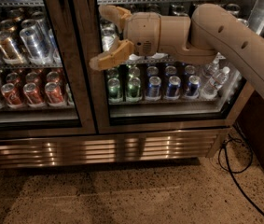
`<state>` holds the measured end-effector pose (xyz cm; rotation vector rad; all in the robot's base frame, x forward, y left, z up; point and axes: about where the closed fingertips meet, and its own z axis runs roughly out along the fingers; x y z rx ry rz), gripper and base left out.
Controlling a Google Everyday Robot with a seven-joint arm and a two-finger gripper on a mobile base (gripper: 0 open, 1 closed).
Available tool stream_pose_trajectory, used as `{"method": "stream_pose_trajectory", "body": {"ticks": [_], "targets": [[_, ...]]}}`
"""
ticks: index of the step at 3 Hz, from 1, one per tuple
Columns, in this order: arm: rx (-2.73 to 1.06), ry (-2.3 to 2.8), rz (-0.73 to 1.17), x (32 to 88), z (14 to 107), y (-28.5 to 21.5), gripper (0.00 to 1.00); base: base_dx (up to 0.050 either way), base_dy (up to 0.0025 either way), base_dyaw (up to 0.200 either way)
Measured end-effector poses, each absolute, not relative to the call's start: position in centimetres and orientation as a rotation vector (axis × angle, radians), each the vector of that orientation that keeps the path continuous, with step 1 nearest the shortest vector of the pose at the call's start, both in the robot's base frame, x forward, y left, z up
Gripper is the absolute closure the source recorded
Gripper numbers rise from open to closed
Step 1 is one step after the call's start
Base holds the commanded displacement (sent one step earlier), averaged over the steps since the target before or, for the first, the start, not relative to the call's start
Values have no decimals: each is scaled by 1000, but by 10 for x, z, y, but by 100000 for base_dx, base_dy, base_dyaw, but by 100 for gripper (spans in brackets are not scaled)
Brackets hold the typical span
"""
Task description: Open right fridge door
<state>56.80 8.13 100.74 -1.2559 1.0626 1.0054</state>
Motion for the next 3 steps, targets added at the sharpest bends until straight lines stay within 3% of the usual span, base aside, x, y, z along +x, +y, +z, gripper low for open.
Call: {"method": "stream_pose_trajectory", "body": {"ticks": [2,3], "targets": [[-1213,1082,1024,593,1017,80,0,0,0,0],[-1213,1082,1024,593,1017,80,0,2,-2,19821]]}}
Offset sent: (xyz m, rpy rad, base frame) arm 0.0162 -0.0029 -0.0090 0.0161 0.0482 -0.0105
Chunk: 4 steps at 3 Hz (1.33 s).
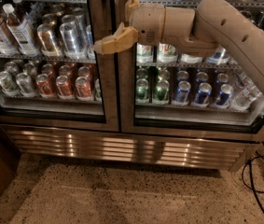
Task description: Open right fridge door
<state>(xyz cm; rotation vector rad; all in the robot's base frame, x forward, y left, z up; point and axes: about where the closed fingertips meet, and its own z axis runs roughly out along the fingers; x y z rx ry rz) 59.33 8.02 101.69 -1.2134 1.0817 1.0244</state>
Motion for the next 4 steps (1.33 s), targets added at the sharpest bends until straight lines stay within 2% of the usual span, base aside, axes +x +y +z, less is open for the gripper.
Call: {"method": "stream_pose_trajectory", "body": {"ticks": [1,2,4], "targets": [[-1213,1082,1024,593,1017,80,0,0,0,0],[-1213,1082,1024,596,1019,71,19,0,0,0],[-1213,1082,1024,602,1023,60,65,0,0,0]]}}
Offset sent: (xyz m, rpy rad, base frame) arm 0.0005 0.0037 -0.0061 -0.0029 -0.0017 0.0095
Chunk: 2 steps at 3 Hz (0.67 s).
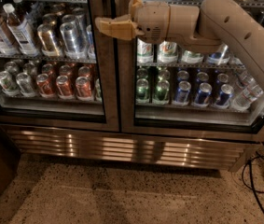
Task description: Open right fridge door
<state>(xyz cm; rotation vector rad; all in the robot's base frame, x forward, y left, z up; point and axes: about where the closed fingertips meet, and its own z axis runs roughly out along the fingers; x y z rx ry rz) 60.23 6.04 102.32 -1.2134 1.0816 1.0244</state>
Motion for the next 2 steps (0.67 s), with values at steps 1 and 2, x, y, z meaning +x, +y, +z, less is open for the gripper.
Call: {"method": "stream_pose_trajectory", "body": {"ticks": [1,2], "targets": [[-1211,1080,1026,602,1021,62,89,0,0,0],[-1203,1076,1028,603,1021,63,100,0,0,0]]}}
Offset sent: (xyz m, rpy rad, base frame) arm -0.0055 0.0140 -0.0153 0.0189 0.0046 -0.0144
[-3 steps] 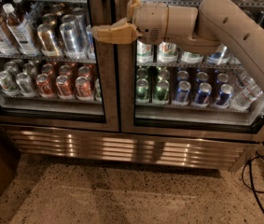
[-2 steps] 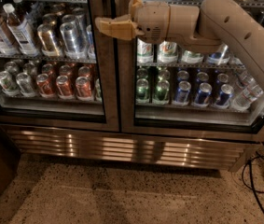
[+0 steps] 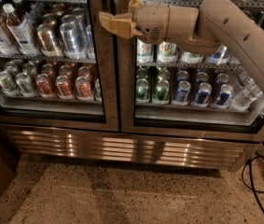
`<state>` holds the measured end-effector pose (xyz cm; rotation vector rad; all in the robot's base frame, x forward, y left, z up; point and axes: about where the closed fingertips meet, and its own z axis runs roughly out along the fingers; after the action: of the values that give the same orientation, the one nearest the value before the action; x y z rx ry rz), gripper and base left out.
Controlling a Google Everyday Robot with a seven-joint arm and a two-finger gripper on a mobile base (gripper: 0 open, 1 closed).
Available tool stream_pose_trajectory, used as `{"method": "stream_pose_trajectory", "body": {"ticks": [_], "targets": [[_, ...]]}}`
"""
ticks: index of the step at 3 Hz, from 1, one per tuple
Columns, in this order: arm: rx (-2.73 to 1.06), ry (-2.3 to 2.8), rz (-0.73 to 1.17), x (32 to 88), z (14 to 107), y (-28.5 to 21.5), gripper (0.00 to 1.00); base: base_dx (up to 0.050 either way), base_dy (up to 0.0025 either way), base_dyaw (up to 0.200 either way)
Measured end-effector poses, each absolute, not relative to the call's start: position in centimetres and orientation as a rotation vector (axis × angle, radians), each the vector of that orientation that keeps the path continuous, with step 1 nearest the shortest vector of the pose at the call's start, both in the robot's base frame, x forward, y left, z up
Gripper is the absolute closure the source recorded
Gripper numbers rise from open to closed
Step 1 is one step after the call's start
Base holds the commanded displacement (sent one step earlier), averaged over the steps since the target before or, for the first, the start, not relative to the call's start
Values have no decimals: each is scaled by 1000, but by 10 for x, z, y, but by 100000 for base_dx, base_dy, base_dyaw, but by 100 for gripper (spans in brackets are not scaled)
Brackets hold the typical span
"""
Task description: Open right fridge door
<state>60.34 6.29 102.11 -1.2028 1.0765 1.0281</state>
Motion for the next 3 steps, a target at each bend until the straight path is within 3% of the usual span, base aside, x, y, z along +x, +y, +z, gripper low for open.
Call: {"method": "stream_pose_trajectory", "body": {"ticks": [3], "targets": [[-1203,1075,1028,605,1021,62,100,-4998,-5,31]]}}
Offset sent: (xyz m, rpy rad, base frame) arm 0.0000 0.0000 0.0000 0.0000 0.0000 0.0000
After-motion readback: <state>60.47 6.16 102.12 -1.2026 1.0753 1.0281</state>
